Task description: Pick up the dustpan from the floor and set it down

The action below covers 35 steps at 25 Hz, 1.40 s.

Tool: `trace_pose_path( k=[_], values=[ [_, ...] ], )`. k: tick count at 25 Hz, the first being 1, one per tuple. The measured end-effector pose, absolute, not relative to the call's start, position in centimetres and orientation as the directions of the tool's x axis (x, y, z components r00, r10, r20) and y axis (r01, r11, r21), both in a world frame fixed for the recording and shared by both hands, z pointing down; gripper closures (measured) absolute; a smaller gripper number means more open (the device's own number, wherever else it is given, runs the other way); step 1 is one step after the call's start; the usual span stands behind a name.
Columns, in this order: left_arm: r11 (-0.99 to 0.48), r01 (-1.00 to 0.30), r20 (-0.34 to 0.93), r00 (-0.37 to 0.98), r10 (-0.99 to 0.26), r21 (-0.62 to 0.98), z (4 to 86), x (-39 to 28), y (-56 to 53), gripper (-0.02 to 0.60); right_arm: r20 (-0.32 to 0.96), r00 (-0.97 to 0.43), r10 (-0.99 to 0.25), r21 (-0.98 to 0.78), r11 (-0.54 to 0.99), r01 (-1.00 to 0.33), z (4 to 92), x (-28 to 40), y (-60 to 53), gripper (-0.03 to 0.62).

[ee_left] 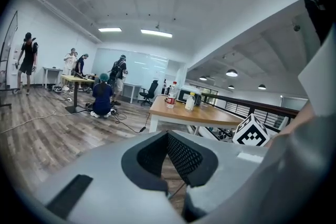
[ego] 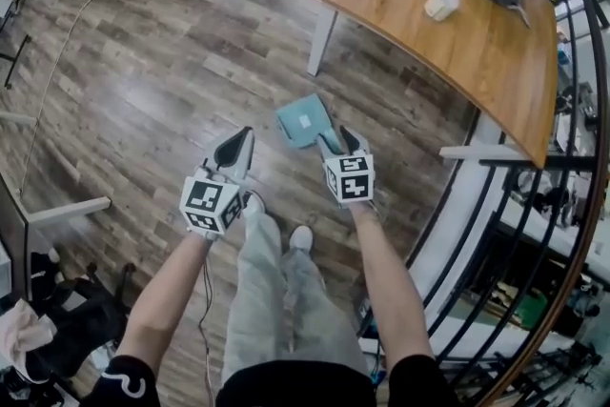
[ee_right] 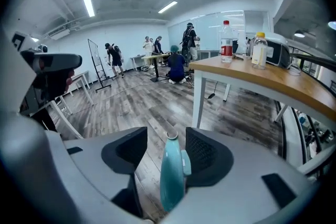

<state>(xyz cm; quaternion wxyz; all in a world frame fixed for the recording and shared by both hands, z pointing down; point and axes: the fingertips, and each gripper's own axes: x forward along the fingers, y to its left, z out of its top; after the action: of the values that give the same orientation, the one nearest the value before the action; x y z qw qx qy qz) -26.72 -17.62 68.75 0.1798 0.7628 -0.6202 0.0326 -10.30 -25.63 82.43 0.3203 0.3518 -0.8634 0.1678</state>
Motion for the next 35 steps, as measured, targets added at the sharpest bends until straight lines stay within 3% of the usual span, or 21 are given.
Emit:
trace_pose_path(
  k=[9, 14, 19, 35],
  values=[
    [-0.153, -0.948, 0.333, 0.244, -0.911, 0.278, 72.1, -28.1, -17.4, 0.584, 0.776, -0.48, -0.409, -0.072, 0.698, -0.712, 88.9, -11.5, -24.8, 0.364],
    [-0.139, -0.95, 0.339, 0.233, -0.911, 0.281, 72.7, -29.4, -17.9, 0.584, 0.794, -0.441, -0.418, -0.032, 0.696, -0.717, 89.9, -12.0, -26.0, 0.382],
    [-0.131, -0.949, 0.344, 0.23, -0.91, 0.287, 72.9, -29.6, -18.5, 0.584, 0.816, -0.367, -0.446, 0.012, 0.648, -0.761, 90.5, -10.4, -26.5, 0.504],
    [-0.13, -0.956, 0.375, 0.226, -0.899, 0.264, 71.4, -29.2, -17.0, 0.584, 0.81, -0.376, -0.45, 0.027, 0.669, -0.743, 87.4, -8.7, -25.7, 0.508]
  ],
)
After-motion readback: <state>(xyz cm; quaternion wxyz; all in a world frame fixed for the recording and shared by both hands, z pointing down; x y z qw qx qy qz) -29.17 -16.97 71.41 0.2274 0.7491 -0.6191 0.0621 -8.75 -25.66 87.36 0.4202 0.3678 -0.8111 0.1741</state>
